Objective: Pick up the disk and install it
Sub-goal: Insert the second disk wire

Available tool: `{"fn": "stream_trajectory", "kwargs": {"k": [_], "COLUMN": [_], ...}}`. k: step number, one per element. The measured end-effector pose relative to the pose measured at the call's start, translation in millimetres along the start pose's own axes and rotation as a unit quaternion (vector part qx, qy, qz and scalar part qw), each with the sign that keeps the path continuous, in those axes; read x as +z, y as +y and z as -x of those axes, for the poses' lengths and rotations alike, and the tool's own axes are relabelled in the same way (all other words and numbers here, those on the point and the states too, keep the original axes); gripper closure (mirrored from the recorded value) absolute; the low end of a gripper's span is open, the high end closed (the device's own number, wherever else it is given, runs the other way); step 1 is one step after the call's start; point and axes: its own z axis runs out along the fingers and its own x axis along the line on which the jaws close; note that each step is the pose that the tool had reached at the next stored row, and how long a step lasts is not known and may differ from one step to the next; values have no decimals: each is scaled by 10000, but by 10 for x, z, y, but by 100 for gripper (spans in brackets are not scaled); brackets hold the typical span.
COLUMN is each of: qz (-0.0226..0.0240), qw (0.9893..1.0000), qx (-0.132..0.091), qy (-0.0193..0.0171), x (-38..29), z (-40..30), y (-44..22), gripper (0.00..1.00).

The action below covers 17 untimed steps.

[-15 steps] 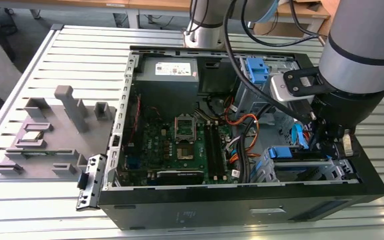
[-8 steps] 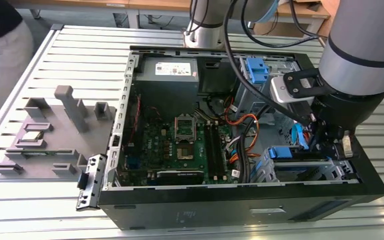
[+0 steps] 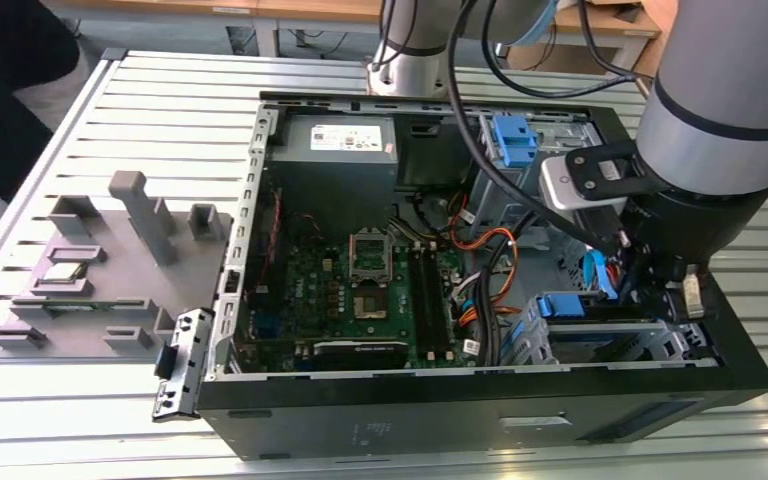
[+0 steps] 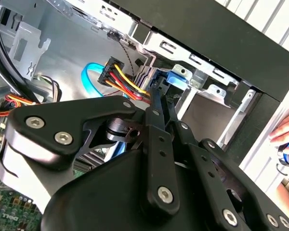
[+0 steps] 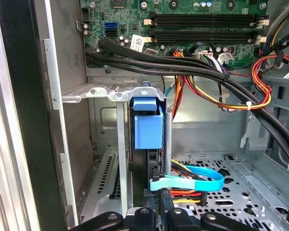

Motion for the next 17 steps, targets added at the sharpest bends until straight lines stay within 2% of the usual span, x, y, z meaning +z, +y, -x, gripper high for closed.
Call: {"fn": "stream_trajectory", "kwargs": {"k": [9, 10, 13, 17], "qz": [1, 0, 1, 1], "qw": [10000, 10000, 10000, 10000], "qx": [0, 1, 0, 0], "qy": [-2, -3, -1, 0], "x": [9, 11, 9, -55], "z": [-1, -1, -1, 2], "y": [3, 3, 3, -16], "gripper": [83, 76, 76, 76]}}
